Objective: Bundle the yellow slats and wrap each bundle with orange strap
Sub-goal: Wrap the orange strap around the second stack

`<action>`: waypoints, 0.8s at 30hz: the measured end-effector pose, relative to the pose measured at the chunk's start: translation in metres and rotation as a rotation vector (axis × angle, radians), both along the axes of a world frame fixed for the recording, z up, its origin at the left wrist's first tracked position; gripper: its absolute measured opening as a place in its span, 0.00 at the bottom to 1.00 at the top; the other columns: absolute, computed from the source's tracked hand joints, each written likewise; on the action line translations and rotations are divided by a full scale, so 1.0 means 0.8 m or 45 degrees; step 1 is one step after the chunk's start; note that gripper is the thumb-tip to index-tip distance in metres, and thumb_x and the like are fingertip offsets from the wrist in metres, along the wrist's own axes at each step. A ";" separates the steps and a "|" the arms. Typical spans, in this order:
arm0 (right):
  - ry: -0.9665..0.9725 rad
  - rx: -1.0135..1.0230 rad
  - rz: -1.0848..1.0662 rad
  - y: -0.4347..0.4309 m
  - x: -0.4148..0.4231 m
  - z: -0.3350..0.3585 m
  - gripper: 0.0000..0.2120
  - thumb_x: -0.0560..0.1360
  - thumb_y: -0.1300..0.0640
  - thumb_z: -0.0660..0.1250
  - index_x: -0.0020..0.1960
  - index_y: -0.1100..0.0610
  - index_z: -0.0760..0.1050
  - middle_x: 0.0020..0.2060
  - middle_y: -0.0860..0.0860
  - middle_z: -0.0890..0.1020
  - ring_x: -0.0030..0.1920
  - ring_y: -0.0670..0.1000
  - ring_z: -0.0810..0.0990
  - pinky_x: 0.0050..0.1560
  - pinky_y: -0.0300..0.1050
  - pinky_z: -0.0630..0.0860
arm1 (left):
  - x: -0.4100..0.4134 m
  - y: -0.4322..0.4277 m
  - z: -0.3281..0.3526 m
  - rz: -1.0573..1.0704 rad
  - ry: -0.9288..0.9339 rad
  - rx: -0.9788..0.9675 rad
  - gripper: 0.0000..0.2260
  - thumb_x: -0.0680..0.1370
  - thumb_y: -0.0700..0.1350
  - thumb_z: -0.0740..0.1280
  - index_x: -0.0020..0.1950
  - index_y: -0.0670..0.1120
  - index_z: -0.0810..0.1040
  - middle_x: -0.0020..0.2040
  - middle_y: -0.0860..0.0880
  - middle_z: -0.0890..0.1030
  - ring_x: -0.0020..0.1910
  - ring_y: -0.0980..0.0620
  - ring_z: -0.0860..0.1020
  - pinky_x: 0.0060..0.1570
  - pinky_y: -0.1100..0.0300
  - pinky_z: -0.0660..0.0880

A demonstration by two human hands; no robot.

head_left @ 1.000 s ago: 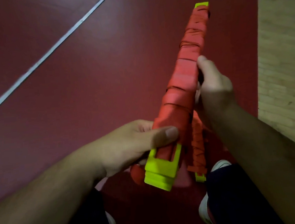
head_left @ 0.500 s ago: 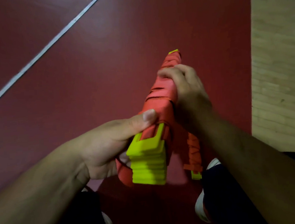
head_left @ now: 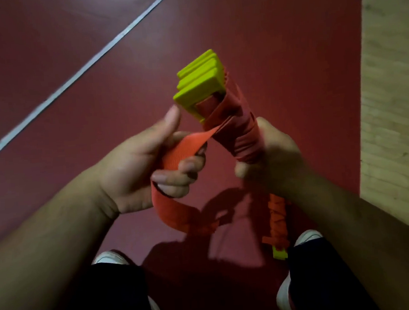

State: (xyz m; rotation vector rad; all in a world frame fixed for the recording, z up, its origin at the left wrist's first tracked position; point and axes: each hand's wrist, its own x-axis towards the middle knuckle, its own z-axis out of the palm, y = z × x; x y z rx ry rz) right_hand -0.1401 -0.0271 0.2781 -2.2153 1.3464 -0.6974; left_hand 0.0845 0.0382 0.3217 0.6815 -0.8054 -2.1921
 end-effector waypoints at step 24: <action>-0.137 0.508 -0.018 0.009 0.004 0.025 0.23 0.60 0.58 0.76 0.49 0.47 0.68 0.33 0.43 0.76 0.31 0.37 0.72 0.30 0.30 0.67 | -0.015 -0.006 0.004 0.734 -1.323 -0.972 0.17 0.81 0.57 0.58 0.39 0.51 0.78 0.31 0.56 0.74 0.29 0.61 0.70 0.33 0.67 0.65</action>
